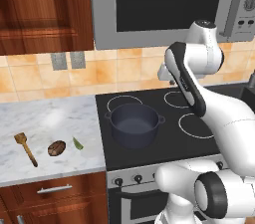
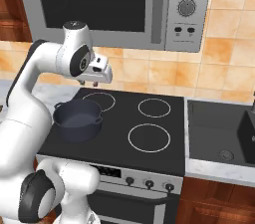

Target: Put the potato and lemon wedge in the pot. Retrieve the spatula and lightly stir the vegetables in the pot.

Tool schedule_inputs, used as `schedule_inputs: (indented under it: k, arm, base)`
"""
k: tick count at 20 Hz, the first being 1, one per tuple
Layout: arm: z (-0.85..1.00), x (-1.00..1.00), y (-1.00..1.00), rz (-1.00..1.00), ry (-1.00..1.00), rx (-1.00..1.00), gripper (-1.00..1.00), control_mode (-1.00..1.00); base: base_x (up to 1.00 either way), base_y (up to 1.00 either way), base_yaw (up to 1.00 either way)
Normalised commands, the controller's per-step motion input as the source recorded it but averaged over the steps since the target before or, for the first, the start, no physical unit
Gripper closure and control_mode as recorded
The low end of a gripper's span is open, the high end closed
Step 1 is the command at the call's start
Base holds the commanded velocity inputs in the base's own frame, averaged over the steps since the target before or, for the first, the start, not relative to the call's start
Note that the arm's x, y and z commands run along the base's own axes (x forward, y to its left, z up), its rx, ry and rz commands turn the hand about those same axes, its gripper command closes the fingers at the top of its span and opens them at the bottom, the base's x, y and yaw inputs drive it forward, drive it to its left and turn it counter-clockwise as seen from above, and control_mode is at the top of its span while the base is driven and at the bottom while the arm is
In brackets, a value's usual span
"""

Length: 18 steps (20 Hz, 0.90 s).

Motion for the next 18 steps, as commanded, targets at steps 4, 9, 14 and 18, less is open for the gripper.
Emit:
schedule_inputs:
  k: [4, 9, 14, 18]
  arm:
    - [0.0, -0.07, 0.09, 0.0, 0.0, 0.0, -1.0, -1.0]
    - [-0.03, -0.09, 0.74, 0.1, 0.1, -0.01, -1.0, -1.0]
    - [-0.04, -0.03, 1.0, 0.23, 0.15, -0.02, -1.0, -1.0]
    - [-0.04, -0.27, 1.0, 0.24, 0.18, -0.09, -1.0, -1.0]
  base:
    - [0.0, 0.0, 0.0]
    - [0.0, 0.0, 0.0]
    - [0.0, 0.0, 0.0]
    - [0.0, 0.0, 0.0]
